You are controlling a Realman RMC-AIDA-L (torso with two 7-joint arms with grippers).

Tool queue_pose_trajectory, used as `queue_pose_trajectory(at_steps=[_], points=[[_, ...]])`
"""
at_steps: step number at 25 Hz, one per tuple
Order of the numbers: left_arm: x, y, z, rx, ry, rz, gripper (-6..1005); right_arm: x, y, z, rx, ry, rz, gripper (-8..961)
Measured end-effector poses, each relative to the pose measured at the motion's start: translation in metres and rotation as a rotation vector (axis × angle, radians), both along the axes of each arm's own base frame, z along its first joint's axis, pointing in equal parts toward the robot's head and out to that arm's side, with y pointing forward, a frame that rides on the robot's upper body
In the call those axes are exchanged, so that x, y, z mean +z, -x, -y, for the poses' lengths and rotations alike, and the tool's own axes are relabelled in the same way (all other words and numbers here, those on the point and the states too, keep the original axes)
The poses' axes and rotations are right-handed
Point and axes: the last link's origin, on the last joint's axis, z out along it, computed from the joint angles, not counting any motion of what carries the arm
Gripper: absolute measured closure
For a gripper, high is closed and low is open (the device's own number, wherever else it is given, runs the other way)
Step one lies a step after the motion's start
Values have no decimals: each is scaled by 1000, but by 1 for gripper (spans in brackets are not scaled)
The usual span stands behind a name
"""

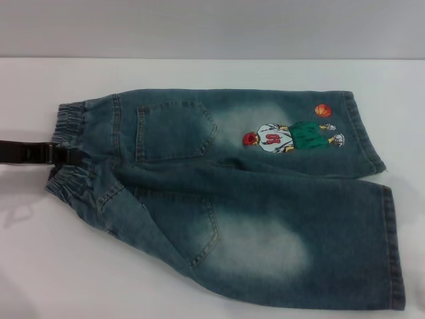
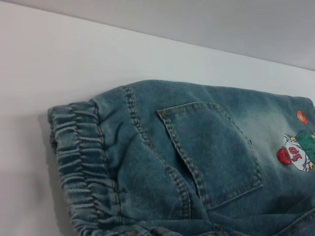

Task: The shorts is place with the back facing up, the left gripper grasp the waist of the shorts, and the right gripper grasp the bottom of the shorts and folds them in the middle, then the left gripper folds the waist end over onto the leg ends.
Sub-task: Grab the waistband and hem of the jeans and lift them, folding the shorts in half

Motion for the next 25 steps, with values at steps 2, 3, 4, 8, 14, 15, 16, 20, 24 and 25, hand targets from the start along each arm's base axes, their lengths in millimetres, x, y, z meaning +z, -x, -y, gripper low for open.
queue_pose_trajectory(at_steps=[2,3,4,8,14,15,16,20,24,25], points=[[0,0,0,-1,0,0,951,-1,0,0,4,-1,0,258],[0,-1,-1,-2,0,0,951,-1,0,-1,6,-3,0,257],[0,-1,-1,-2,0,0,951,-1,0,-1,6,-3,0,257],[0,-2,-2,-7,1,1,950,-2,1,-2,16,-10,0,257],[-3,-3,-1,-7,4,5,950,-2,1,-3,22,-28,-8,257],[-3,-3,-1,-6,4,6,950,-2,1,-3,23,-30,-9,257],[-3,-3,-1,-5,4,6,950,-3,1,-3,24,-32,-10,258],[-3,-3,-1,-6,3,6,950,-4,2,-4,30,-36,-13,258],[-3,-3,-1,-7,2,5,950,-7,6,-6,45,-41,-27,257],[-4,-3,-1,-7,2,6,950,-8,7,-7,49,-42,-30,257]])
